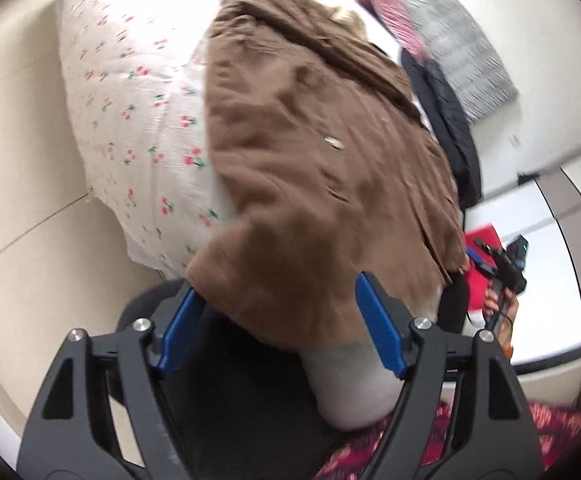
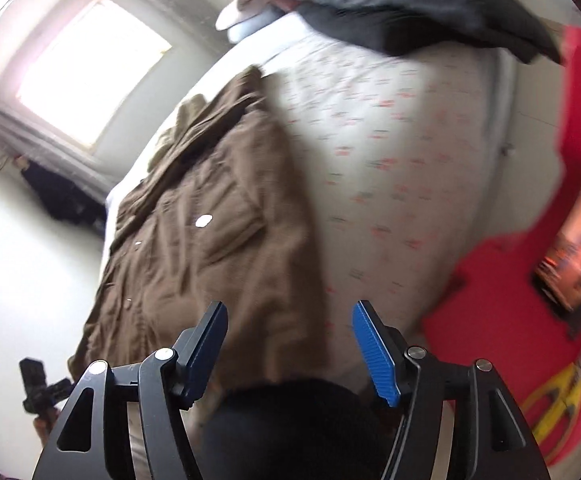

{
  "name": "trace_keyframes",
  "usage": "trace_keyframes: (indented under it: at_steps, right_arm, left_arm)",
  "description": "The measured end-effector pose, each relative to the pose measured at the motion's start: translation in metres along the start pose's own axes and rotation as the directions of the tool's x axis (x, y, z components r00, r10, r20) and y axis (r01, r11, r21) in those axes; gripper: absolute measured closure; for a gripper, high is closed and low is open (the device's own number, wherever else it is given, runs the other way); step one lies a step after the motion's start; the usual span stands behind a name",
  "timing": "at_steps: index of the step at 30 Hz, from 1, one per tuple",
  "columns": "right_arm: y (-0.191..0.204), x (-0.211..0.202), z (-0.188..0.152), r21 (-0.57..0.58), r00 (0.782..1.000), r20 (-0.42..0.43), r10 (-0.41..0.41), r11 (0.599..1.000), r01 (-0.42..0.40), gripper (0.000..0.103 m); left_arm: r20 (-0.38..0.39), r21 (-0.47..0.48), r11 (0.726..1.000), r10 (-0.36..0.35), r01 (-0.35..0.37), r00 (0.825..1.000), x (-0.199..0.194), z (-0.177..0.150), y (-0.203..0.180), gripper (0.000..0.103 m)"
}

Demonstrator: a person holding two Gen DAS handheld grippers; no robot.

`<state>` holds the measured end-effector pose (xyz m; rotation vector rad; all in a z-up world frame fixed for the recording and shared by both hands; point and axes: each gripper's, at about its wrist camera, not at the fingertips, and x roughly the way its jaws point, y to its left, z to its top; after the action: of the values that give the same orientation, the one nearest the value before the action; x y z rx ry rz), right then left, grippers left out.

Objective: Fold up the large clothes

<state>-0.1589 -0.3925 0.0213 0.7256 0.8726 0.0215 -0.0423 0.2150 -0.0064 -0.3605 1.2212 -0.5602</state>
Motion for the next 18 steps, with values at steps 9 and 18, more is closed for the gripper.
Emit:
trace_keyframes:
  at_steps: [9,18]
  right_arm:
    - [0.010,0.045,0.016,-0.030,0.993,-0.067,-0.094,0.995,0.093,0.036]
    - [-0.006,0.056,0.019,0.030,0.994,-0.098,-0.050,0.998,0.053,0.029]
  left_arm:
    - [0.114,-0.015,1.000,-0.001,0.003,0.993,-0.002,0.026,-0.009,0.021]
    - [-0.032,-0.018,1.000,0.012,-0.013,0.999,0.038,0.023,-0.009,0.017]
